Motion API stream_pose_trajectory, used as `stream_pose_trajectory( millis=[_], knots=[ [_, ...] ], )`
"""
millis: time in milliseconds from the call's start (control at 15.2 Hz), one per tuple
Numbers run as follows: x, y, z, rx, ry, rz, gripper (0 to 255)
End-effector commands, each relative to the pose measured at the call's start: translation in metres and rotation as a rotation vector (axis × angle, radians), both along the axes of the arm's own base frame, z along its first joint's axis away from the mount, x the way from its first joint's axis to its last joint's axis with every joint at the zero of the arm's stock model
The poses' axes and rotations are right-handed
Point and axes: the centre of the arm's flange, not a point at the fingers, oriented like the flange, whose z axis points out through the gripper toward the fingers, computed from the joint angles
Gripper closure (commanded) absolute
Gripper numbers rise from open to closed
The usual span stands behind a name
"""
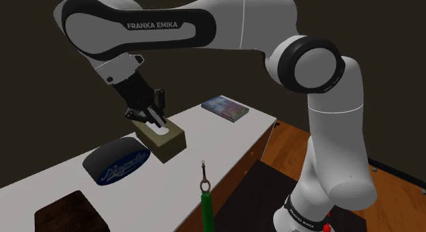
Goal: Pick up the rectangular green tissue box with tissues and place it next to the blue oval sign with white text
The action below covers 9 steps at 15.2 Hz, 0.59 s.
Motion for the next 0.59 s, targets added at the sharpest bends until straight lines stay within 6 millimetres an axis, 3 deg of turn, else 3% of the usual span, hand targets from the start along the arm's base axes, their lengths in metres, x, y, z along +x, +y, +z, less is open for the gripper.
stream_pose_trajectory(
  millis=[0, 528],
  knots=[
    [-0.001, 0.000, -0.011, 0.000, 0.000, 0.000, 255],
    [-0.001, 0.000, -0.053, 0.000, 0.000, 0.000, 255]
  ],
)
